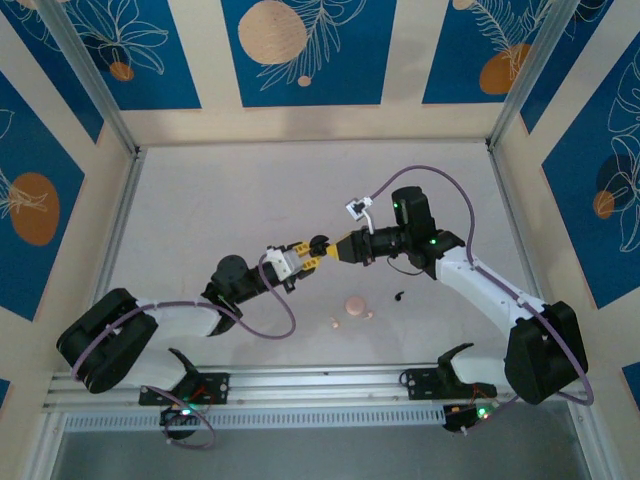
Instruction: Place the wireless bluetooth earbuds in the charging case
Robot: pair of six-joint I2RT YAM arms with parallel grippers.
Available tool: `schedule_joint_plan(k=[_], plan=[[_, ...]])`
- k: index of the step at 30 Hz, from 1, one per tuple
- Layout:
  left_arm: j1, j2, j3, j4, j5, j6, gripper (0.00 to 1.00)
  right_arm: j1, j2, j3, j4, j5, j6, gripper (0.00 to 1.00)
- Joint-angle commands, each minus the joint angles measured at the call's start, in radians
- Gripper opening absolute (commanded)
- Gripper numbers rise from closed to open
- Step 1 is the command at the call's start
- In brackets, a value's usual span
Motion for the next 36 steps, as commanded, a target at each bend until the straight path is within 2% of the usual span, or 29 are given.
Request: schedule_joint_plan(k=[1, 32, 36], plan=[[-0.012, -0.021, 0.001, 0.034, 0.017, -0.001, 0.22, 0.016, 0.013, 0.011, -0.007, -0.03, -0.016, 0.13], [-0.012, -0.029, 0.003, 0.023, 0.039, -0.004, 0.21, 0.053, 0.017, 0.027, 0.031, 0.026, -0.008, 0.13], [-0.012, -0.036, 0.001, 0.016, 0.037, -0.003, 0.21, 0.053, -0.007, 0.021, 0.035, 0.031, -0.014, 0.15]])
